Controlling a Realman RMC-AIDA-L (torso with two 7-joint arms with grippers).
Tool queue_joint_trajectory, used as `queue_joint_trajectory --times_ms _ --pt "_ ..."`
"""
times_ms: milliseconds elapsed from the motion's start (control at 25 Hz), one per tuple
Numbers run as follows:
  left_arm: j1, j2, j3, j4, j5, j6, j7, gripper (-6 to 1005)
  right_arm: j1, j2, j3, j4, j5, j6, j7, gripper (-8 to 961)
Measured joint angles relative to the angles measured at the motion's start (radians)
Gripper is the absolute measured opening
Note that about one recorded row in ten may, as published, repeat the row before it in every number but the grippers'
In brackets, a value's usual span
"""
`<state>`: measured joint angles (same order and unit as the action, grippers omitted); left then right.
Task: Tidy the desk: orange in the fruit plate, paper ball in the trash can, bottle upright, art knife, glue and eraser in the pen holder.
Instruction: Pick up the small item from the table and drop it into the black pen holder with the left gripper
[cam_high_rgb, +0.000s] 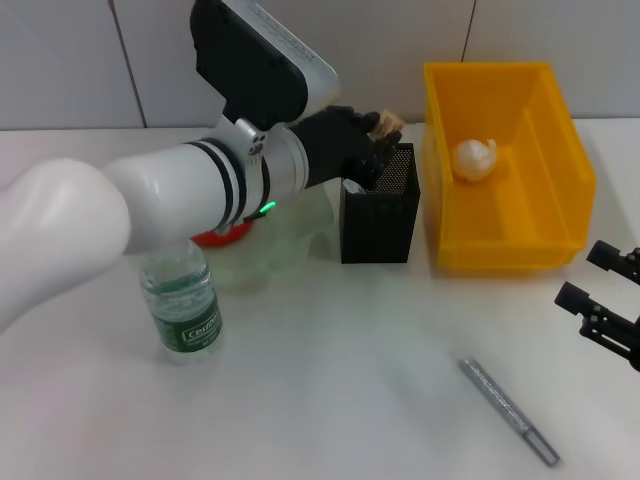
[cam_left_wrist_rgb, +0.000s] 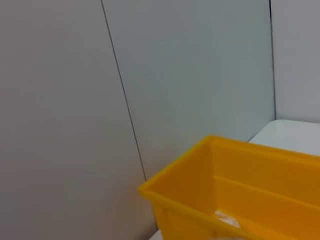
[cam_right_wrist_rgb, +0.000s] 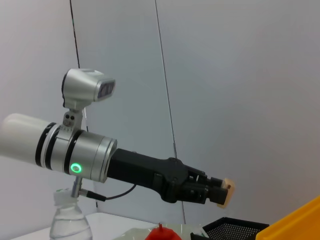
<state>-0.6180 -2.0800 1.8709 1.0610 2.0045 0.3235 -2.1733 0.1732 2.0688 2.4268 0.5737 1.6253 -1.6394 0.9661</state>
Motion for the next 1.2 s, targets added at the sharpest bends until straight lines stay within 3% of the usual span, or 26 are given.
queue_joint_trajectory --times_ms 1200 --pt "-0.024 0.000 0.030 -0.008 0.000 -0.003 -0.029 267 0.000 0.006 0.009 -0.001 0.002 -0.007 0.000 698"
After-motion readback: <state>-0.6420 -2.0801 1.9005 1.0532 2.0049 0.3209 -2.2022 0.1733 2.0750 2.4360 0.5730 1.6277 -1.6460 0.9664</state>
